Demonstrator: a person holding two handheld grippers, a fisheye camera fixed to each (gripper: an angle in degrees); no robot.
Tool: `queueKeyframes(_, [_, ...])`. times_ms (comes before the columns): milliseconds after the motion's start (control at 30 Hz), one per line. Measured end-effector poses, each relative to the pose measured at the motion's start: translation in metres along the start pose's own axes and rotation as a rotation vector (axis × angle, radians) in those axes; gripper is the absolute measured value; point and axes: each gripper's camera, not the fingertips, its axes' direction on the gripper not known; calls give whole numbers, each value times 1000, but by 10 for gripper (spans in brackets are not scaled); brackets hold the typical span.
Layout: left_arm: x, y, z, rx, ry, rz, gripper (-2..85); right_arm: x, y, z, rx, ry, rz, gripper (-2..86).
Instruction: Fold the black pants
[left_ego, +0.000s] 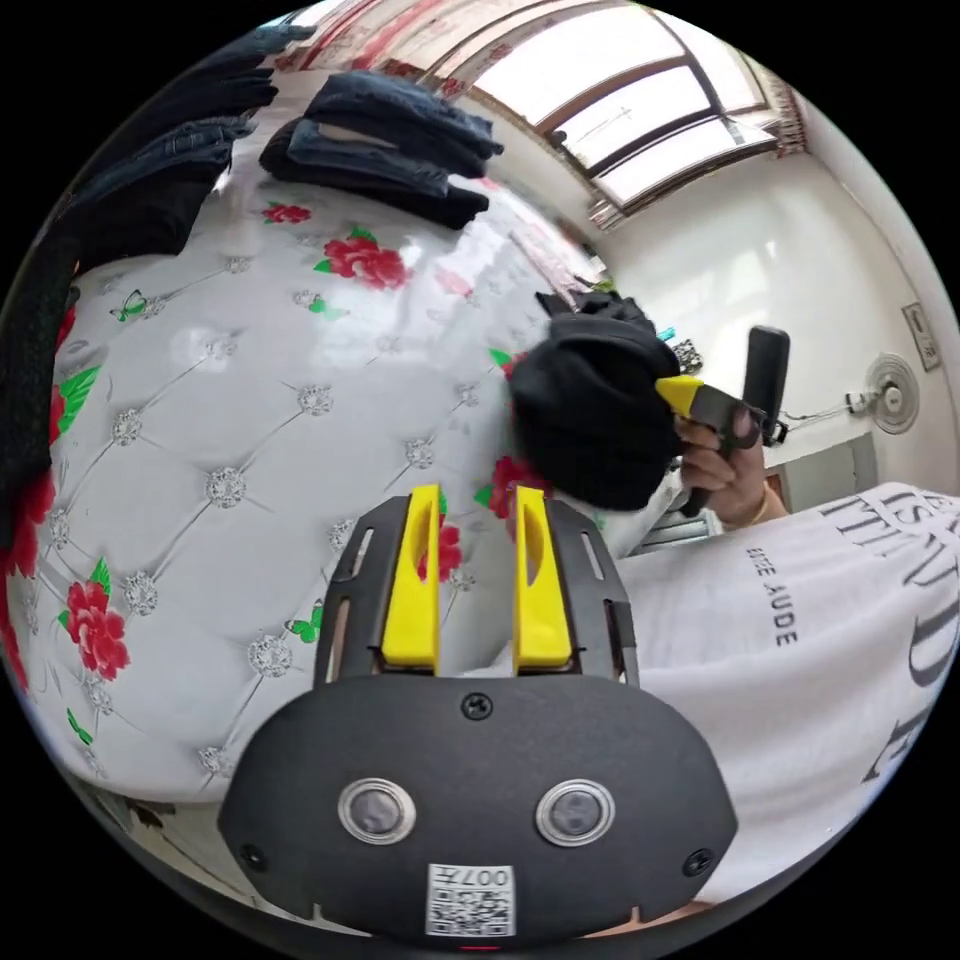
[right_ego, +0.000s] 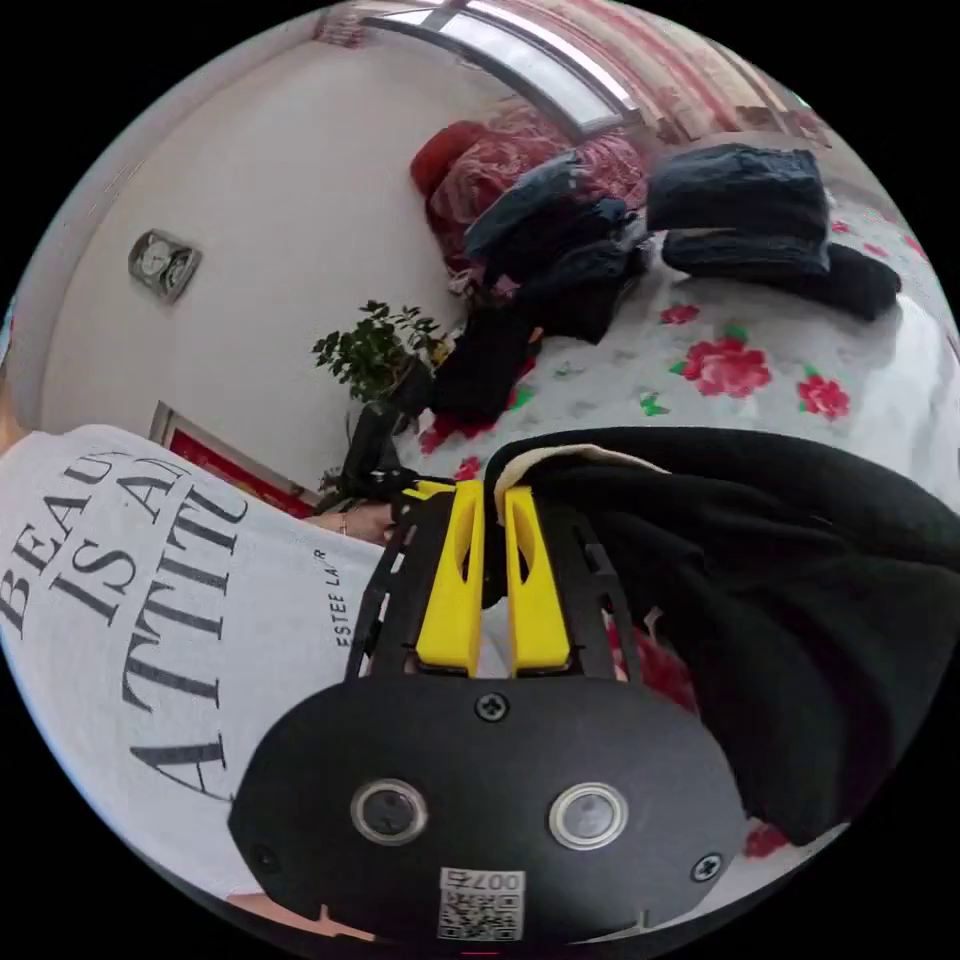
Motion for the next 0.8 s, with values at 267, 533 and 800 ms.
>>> queueKeyframes(267, [-48, 76, -120, 249, -310, -292, 67, -93, -51, 79, -214, 15, -338, 86])
queueKeyframes(533, [-56, 117, -162, 242, -507, -394, 66, 35, 37, 1, -104, 283, 249, 90])
queueKeyframes(800, [6, 46, -39, -105, -260, -41, 130, 92, 91, -66, -28, 573, 570, 84])
